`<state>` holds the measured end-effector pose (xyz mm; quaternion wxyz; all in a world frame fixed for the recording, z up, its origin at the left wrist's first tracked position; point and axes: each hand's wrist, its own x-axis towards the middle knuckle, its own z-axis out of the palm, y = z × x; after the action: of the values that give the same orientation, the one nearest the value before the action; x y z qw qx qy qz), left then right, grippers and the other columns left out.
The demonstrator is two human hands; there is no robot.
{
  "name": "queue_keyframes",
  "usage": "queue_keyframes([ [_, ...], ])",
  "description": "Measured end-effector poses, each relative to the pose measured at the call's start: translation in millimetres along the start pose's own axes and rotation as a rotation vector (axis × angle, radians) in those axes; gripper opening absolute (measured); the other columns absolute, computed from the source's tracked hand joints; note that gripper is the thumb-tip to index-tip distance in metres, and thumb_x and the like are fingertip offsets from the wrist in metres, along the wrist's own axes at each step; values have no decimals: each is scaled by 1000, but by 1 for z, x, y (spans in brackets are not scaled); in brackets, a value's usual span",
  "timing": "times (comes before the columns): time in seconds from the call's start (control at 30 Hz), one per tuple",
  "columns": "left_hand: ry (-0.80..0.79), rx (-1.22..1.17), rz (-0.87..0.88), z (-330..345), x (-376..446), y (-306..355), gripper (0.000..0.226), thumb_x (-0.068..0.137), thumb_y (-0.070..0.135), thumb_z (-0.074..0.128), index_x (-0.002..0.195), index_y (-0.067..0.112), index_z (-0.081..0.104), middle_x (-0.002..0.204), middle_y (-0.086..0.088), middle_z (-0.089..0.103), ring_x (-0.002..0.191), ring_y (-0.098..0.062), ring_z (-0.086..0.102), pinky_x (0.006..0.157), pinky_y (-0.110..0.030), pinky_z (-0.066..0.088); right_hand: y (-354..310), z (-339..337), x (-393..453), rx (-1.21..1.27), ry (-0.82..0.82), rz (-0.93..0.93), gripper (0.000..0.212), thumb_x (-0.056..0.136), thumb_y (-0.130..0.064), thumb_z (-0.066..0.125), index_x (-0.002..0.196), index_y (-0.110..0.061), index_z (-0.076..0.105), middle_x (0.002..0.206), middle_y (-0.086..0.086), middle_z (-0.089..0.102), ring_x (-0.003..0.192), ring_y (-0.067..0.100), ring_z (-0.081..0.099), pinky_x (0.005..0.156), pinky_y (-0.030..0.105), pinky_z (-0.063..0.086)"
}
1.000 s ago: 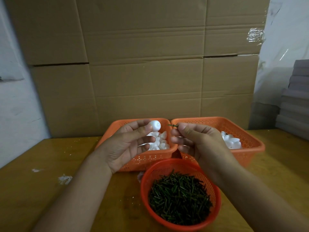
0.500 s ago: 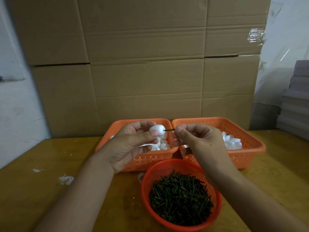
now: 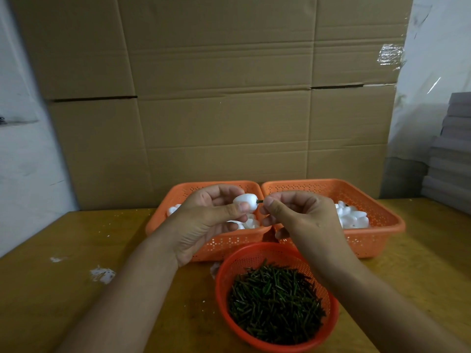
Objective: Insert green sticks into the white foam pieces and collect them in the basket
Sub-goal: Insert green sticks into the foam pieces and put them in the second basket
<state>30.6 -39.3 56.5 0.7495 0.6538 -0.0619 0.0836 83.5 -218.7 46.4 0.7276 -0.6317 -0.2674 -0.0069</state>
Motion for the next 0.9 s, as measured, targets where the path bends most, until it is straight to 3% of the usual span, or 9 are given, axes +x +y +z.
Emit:
queue_keyframes([
  [0.43,24,33,2,0,0,-2,32,59,23,90,88,25,76,99,-6,76,76,-12,70,65,-22,56,2,2,-1,-28,-26,18,10,90,-12,70,82,-7,74,73,7,74,61,12,68,50,21,50],
  [0.7,55,40,37,-4,2,0,55,68,16,85,119,21,66,105,-6,75,80,-14,69,65,-23,56,5,1,0,-121,-180,137,9,91,-14,69,86,-10,74,72,10,73,61,7,63,53,20,49],
  [0.8,31,27,49,-2,2,-1,59,64,23,88,119,21,67,108,-8,75,81,-14,70,66,-23,56,5,3,-2,-133,-218,149,10,92,-17,68,87,-11,75,72,9,72,61,6,63,53,19,50],
  [0.9,19,25,49,-3,1,-1,45,67,23,87,110,25,74,107,-8,76,80,-12,70,66,-23,55,5,3,-2,-119,-233,152,12,92,-19,68,88,-13,77,73,9,73,62,6,63,53,19,49],
])
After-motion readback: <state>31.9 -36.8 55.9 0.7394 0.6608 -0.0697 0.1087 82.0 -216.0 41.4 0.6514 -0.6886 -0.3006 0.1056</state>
